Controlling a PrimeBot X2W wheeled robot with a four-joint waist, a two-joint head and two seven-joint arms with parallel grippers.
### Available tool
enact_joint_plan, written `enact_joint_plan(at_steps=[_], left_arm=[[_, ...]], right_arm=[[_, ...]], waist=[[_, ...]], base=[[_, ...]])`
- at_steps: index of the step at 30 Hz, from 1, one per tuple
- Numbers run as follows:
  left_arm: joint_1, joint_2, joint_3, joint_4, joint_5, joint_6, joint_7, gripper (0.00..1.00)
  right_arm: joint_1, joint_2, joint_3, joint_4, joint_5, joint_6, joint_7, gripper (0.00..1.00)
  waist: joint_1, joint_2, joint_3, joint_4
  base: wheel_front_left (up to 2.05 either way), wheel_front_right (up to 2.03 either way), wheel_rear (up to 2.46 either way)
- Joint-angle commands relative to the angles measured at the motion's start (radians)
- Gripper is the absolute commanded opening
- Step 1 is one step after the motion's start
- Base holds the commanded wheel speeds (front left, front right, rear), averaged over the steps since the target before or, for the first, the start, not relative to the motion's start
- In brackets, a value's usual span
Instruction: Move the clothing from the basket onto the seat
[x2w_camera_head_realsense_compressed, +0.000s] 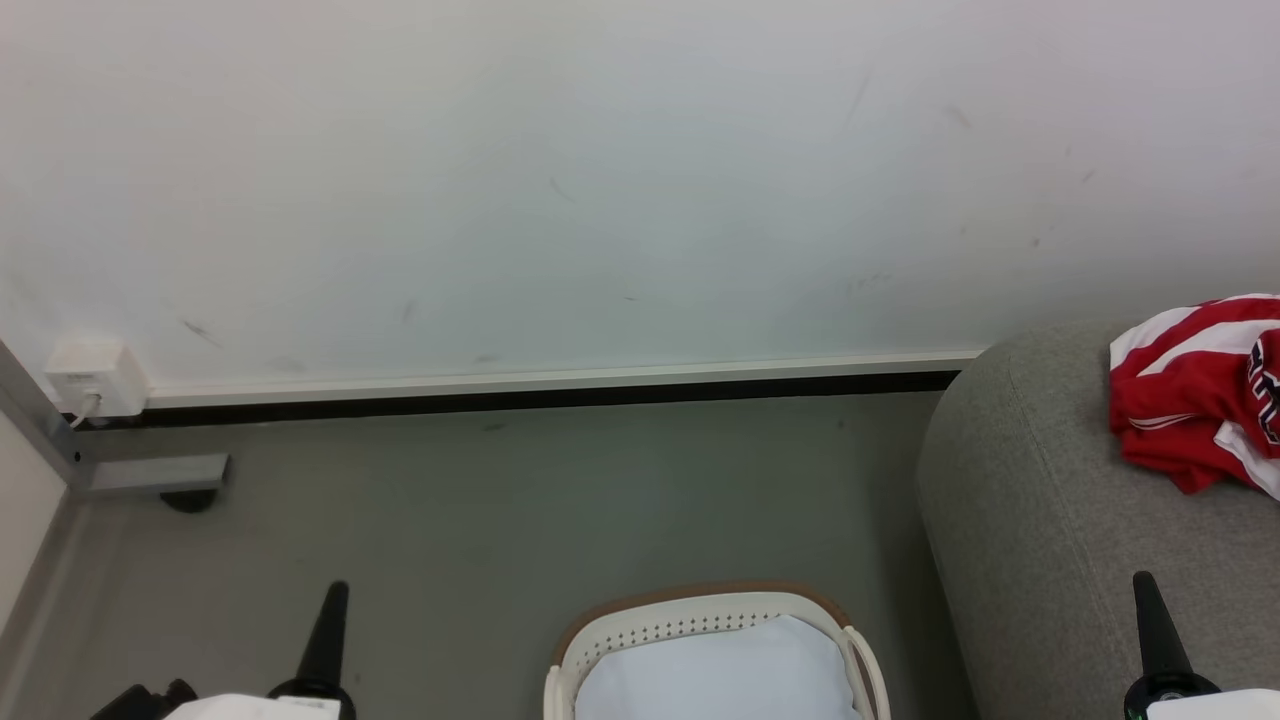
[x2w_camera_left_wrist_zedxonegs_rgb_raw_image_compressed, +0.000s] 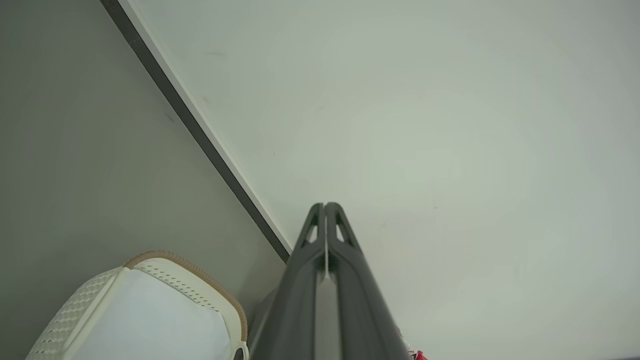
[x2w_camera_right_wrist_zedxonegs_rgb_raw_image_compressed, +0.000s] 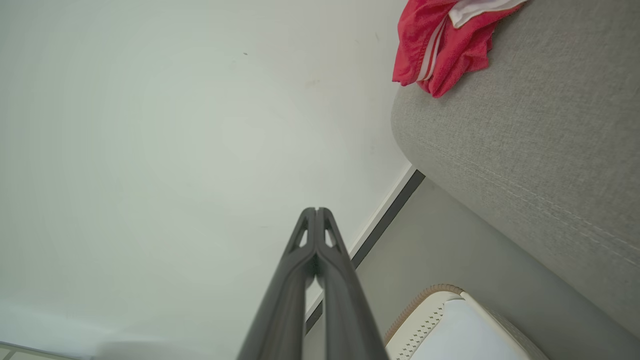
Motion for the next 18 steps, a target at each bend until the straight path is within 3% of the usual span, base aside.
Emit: enact_joint_plan(at_steps=[1, 18], left_arm=[[-0.02, 0.002, 0.008, -0.01, -0.036, -0.009, 0.008, 0.0], [-0.039, -0.001, 0.032, -0.013, -0.175, -0.016, 0.049, 0.0]], right_arm=[[-0.018, -0.011, -0.004, -0.01, 0.032, -0.001, 0.007, 0.0], [-0.039, -0.012, -0.009, -0.015, 0.189, -0.002, 0.048, 0.0]], waist=[[0.0, -0.0001, 0.001, 0.0], [0.0, -0.0001, 0.012, 0.004]], base=[[0.0, 0.0, 0.0], [0.0, 0.0, 0.0]])
